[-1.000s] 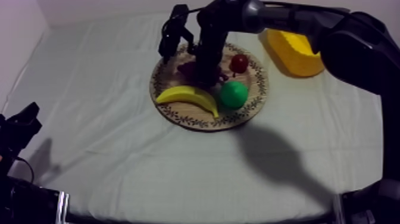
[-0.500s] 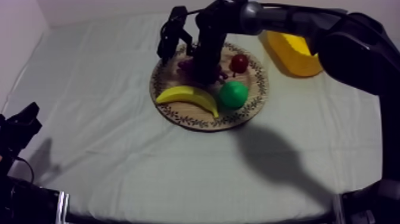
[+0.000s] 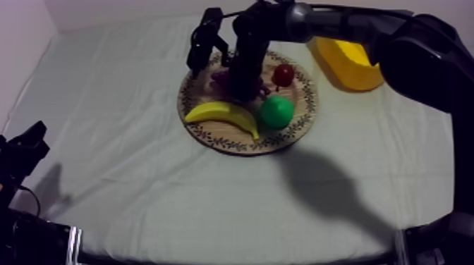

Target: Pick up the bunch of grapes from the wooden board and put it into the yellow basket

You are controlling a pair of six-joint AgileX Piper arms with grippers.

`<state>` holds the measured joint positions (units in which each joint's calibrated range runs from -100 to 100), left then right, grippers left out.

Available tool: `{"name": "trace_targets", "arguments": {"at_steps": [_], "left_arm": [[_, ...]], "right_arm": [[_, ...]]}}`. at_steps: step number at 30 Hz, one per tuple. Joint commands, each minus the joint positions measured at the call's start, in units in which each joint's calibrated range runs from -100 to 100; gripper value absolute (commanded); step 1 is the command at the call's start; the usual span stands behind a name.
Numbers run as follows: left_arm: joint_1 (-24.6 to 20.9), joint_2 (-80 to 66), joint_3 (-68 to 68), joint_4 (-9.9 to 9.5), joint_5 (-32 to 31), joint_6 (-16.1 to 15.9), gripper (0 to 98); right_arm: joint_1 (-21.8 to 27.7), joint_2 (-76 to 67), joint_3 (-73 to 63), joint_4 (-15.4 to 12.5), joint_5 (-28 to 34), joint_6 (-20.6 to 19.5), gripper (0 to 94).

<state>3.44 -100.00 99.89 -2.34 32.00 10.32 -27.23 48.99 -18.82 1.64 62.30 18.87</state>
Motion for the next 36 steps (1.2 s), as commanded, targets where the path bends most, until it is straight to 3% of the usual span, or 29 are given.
{"name": "trace_targets", "arguments": {"at_steps": [1, 18, 26, 36], "left_arm": [[0.0, 0.0, 0.0, 0.02, 0.0, 0.0, 0.1], [0.0, 0.0, 0.0, 0.02, 0.0, 0.0, 0.1], [0.0, 0.0, 0.0, 0.02, 0.0, 0.0, 0.1], [0.0, 0.0, 0.0, 0.02, 0.0, 0.0, 0.1]], "right_arm": [[0.1, -0.8, 0.2, 0.1, 0.2, -0.1, 33.0], [1.8, -18.6, 8.6, -1.8, 1.2, 0.3, 33.3], [4.1, -30.7, 15.9, -1.5, 0.8, -2.8, 31.3], [9.6, -44.5, 28.2, -4.1, 0.1, -7.4, 32.9]]}}
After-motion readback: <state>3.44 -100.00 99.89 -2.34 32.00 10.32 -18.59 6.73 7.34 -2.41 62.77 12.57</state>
